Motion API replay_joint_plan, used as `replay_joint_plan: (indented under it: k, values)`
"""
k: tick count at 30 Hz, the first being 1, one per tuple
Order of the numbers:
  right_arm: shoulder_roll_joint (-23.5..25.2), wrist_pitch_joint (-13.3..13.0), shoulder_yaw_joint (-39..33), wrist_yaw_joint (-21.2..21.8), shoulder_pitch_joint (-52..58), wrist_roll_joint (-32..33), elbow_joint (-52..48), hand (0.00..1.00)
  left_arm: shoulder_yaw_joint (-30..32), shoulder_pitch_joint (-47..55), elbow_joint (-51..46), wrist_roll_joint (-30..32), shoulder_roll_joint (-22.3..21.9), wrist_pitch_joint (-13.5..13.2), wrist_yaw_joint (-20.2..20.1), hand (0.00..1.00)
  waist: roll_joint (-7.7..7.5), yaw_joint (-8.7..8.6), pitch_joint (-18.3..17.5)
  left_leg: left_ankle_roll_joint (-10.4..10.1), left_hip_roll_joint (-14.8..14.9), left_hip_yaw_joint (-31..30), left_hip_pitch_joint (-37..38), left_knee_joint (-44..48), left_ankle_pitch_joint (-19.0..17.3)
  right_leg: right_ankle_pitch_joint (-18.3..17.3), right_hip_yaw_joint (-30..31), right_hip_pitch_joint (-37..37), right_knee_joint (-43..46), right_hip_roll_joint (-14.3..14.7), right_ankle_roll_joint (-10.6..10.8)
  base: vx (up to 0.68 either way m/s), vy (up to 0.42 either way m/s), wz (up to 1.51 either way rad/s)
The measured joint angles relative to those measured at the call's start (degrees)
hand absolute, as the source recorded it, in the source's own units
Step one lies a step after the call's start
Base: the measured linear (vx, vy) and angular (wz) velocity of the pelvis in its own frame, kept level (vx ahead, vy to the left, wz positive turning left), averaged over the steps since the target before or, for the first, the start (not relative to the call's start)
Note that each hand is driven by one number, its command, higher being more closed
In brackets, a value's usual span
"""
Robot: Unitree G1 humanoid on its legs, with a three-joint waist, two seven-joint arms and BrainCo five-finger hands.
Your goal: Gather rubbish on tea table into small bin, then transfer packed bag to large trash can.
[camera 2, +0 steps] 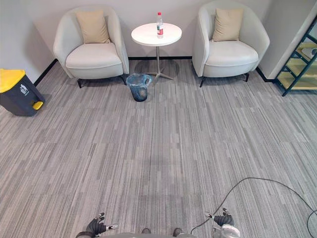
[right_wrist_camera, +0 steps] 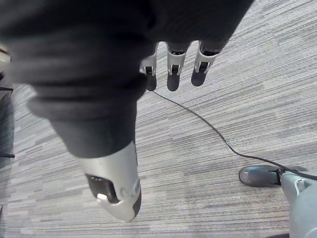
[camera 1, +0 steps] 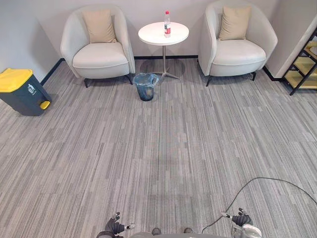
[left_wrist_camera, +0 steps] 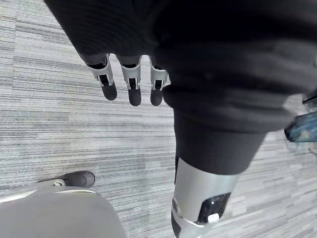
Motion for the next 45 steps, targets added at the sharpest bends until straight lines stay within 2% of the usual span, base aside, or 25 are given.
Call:
replay_joint_plan:
  k: [10, 29, 32, 35, 39, 41, 43, 44, 45]
  values:
    - [-0.3, 0.1, 0.0, 0.2, 0.5, 0.0, 0.0, 0.0, 2.1, 0.5, 0.4, 0.8, 0.2, 0.1, 0.1, 0.0, -0.06, 0.0, -0.1, 0.0, 0.1, 1.0, 0.0, -0.4, 0.0, 0.9, 0.3, 0.0, -1.0, 0.2, -1.3, -0.04, -0.014, -0.04]
    - [-0.2, 0.2, 0.0, 0.7, 0.5, 0.7, 0.0, 0.0, 4.1, 0.4, 0.5, 0.8, 0.2, 0.3, 0.7, 0.0, -0.31, 0.16, -0.3, 0.0, 0.2, 2.0, 0.8, -1.4, 0.0, 0.9, 1.2, 0.2, -1.7, 0.5, -1.3, -0.02, -0.01, -0.02]
    - [-0.2, 0.2, 0.0, 0.7, 0.1, 0.7, 0.0, 0.0, 4.1, 0.5, 0.6, 0.8, 0.2, 0.4, 1.1, 0.0, -0.35, 0.14, -0.3, 0.1, 0.4, 3.1, -0.4, -0.9, -0.5, 0.9, 2.0, -1.3, -1.7, 0.6, -1.1, -0.04, -0.022, -0.23]
    - [-0.1, 0.5, 0.0, 0.6, 0.0, 0.7, 0.0, 0.0, 4.0, 0.2, 0.6, 0.5, 0.2, 0.4, 1.1, 0.0, -0.41, 0.21, -0.2, 0.7, 0.9, 4.7, -3.7, 3.1, -3.0, 0.6, 3.6, -3.6, -0.6, 0.7, -0.9, 0.02, -0.006, -0.29]
    - [0.0, 0.6, -0.1, 0.5, 0.1, 1.2, -0.2, 0.0, 3.6, -0.2, 0.5, -0.6, 0.3, 0.4, 1.1, 0.0, 0.2, 0.14, 0.2, 1.4, 1.9, 6.6, -7.1, 10.7, -8.5, -6.0, 5.1, -9.5, 10.5, 0.5, 0.1, 0.1, 0.047, -0.25]
    - [0.2, 0.6, -0.1, 0.1, 0.0, 1.3, -0.2, 0.0, 2.8, -0.4, 0.5, -0.8, 0.5, 0.4, 1.1, 0.0, 0.06, 0.16, 0.7, 2.4, 1.3, 7.6, -7.1, 14.2, -11.5, -11.1, 5.1, -13.9, 23.0, -1.2, 2.2, 0.18, 0.096, -0.26]
    - [0.4, 0.6, -0.1, -0.1, -0.1, 1.4, -0.3, 0.0, 2.4, -1.1, 0.5, -0.9, 0.6, 0.4, 1.1, 0.0, 0.2, 0.12, 1.5, 2.5, 0.7, 7.8, -6.3, 15.0, -11.8, -11.9, 3.6, -16.5, 30.3, -2.5, 2.9, 0.19, 0.104, -0.01]
    - [1.2, 0.7, -0.1, -0.2, 0.1, 1.7, -0.5, 0.0, 2.3, -1.4, 0.3, -1.3, 0.8, 0.3, 1.2, 0.0, -0.05, 0.18, 2.5, 2.5, 0.0, 7.9, -4.3, 14.7, -11.8, -11.8, 2.6, -18.8, 38.3, -4.0, 2.8, 0.17, 0.084, 0.11]
    - [1.4, 0.7, -0.1, -0.2, 0.1, 1.7, -0.5, 0.0, 2.4, -1.4, 0.2, -1.3, 0.9, 0.3, 1.2, 0.0, -0.15, 0.17, 2.7, 2.6, -0.1, 7.8, -3.8, 14.5, -11.8, -11.7, 2.6, -19.1, 40.1, -4.3, 2.7, 0.23, 0.064, 0.2]
